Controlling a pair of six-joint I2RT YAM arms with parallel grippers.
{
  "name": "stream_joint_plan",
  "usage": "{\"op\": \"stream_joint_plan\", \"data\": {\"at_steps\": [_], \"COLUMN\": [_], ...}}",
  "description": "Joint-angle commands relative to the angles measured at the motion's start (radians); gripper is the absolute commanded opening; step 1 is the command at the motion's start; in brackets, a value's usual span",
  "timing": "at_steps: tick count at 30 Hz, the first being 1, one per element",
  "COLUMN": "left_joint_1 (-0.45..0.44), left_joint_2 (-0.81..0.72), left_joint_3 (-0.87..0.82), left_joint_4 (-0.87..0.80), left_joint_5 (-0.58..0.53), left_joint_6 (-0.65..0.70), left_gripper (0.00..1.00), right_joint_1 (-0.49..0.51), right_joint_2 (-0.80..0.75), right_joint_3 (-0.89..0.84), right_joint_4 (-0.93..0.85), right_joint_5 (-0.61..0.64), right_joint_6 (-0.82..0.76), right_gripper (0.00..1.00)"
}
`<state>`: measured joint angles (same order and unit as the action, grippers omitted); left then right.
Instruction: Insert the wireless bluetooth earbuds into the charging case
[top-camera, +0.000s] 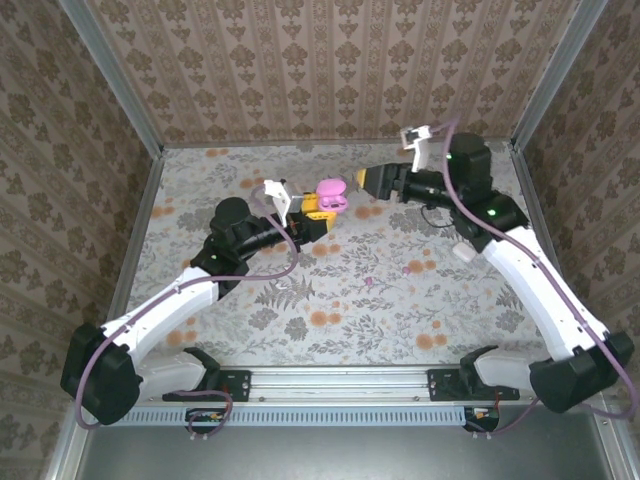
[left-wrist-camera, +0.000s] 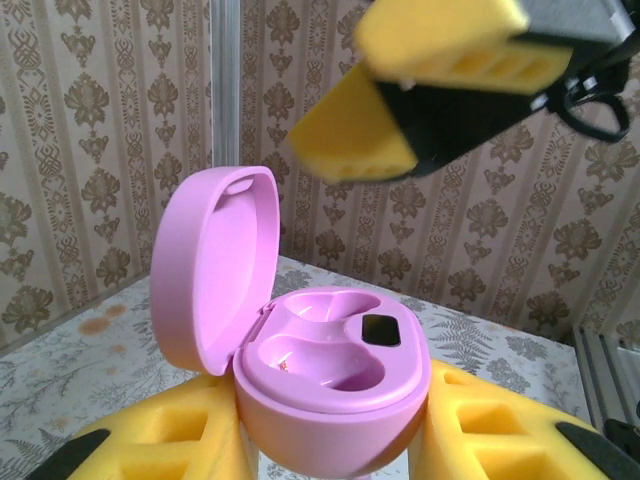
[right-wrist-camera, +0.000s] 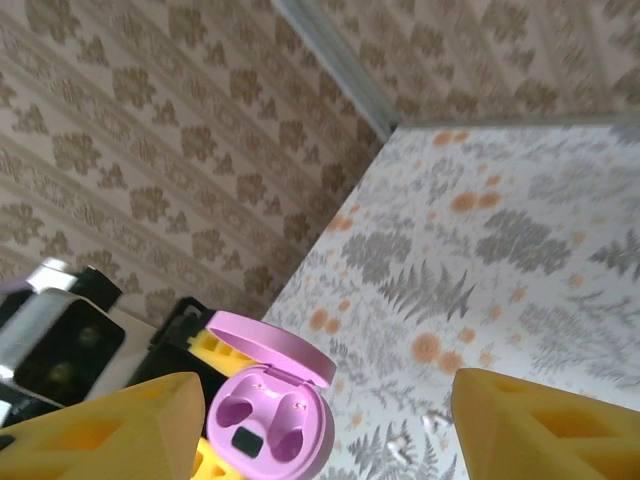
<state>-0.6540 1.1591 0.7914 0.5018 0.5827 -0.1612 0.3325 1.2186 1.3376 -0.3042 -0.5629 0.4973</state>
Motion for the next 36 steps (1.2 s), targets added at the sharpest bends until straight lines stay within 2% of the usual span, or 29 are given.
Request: {"op": "stream_joint_plan", "data": {"at_steps": [1,3,6,8,12,22,30,36], "left_joint_1": [-0.004,-0.004,-0.004,-0.004,-0.004,-0.007,-0.010,-0.013], "left_joint_2": [-0.045,-0.059,-0.077,-0.087,-0.094,-0.076,-0.037,-0.044], "left_joint_3": [-0.012,-0.020,-0.028,-0.032,-0.038,-0.029,-0.001,-0.001], "left_joint_4": [0.024,0.020,-0.002,-0.011,-0.006,0.002,0.011,0.005], "left_joint_5": [-0.018,-0.022,-0.024,-0.026,-0.033,-0.027,-0.001,-0.009], "left_joint_6": [0.025,0.025,0.028,0.031,0.027,0.016,0.008,0.008], "left_gripper": [0.36,0.36,0.36,0.36,0.36,0.36,0.36,0.36], "right_joint_1": [-0.071,-0.131,-0.194,-0.209,-0.213,-0.248,-0.251,-0.251], "right_joint_2": [-0.051,-0.027,0.034,0.075,0.162,0.260,0.373,0.474], "right_joint_3": [-0.050,-0.083,-0.128,-0.161,-0.221,-0.410,-0.396,-0.331], "right_joint_4": [-0.118,-0.209,-0.330,-0.374,-0.459,-0.384,-0.318,-0.343], "right_joint_5": [0.110,0.128,0.115,0.111,0.207,0.199,0.159,0.164], "right_joint_6": [-0.012,-0.009,-0.035,-0.053,-0.089,-0.101,-0.098,-0.132], "right_gripper": [0.63,0.56,0.52,0.51,0.48,0.44,0.45,0.42]}}
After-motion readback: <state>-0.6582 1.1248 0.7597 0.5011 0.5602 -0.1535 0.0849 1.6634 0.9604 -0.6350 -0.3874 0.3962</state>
